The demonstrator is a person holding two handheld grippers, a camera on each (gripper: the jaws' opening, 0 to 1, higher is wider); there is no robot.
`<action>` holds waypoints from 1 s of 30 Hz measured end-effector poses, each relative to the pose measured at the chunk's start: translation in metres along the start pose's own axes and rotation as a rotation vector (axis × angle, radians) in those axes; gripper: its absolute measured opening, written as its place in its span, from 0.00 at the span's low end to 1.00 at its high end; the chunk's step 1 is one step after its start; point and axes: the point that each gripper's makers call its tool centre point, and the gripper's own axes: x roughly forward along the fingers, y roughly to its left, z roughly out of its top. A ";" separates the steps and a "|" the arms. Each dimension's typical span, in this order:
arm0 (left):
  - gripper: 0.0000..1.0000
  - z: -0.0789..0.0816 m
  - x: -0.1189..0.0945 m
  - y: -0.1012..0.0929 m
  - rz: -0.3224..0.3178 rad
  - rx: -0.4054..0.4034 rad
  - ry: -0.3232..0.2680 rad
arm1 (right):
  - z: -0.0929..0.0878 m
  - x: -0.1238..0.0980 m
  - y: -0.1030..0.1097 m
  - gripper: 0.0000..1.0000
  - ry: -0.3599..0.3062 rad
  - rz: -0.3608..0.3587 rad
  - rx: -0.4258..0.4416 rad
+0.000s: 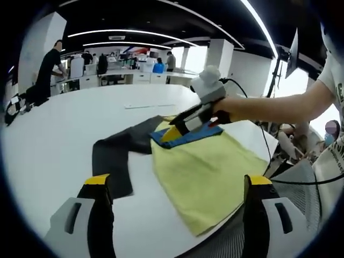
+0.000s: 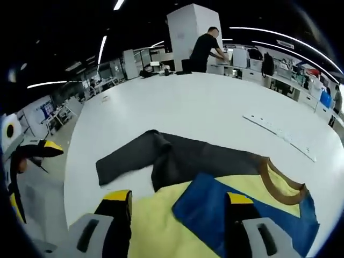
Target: Fold the garment on the visible template until the final outline fits inside the template.
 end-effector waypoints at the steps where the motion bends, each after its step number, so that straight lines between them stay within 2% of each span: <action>1: 0.99 0.001 0.000 0.001 0.001 -0.001 -0.001 | 0.001 -0.002 0.000 0.82 -0.006 0.003 0.004; 3: 0.99 0.002 0.001 0.003 0.004 -0.006 -0.005 | 0.001 -0.008 0.000 0.89 -0.017 0.011 0.006; 8: 0.99 0.004 0.001 0.011 0.020 -0.004 0.004 | -0.003 -0.018 -0.006 0.98 -0.006 -0.007 -0.038; 15: 0.99 0.005 -0.001 0.032 0.065 -0.027 -0.001 | -0.005 -0.032 -0.010 0.99 -0.020 -0.008 -0.049; 18: 0.98 0.004 -0.001 0.046 0.101 -0.062 -0.002 | -0.007 -0.037 -0.012 0.99 -0.020 -0.011 -0.053; 21: 0.93 0.003 -0.001 0.060 0.130 -0.098 -0.008 | -0.006 -0.044 -0.012 0.99 -0.038 -0.010 -0.059; 24: 0.81 0.005 -0.003 0.082 0.224 -0.104 -0.046 | -0.008 -0.048 -0.011 0.99 -0.035 -0.008 -0.071; 25: 0.77 0.001 -0.004 0.087 0.242 -0.111 -0.036 | -0.009 -0.050 -0.011 0.99 -0.036 -0.006 -0.081; 26: 0.75 -0.001 -0.001 0.088 0.221 -0.107 -0.029 | -0.009 -0.053 -0.010 0.99 -0.041 -0.004 -0.088; 27: 0.73 -0.002 0.000 0.092 0.226 -0.095 -0.027 | -0.010 -0.054 -0.011 0.99 -0.042 -0.005 -0.084; 28: 0.71 -0.005 -0.001 0.100 0.265 -0.069 -0.011 | -0.010 -0.056 -0.010 0.99 -0.041 0.002 -0.080; 30: 0.68 -0.008 0.000 0.106 0.287 -0.025 0.012 | -0.010 -0.059 -0.010 0.99 -0.054 -0.001 -0.083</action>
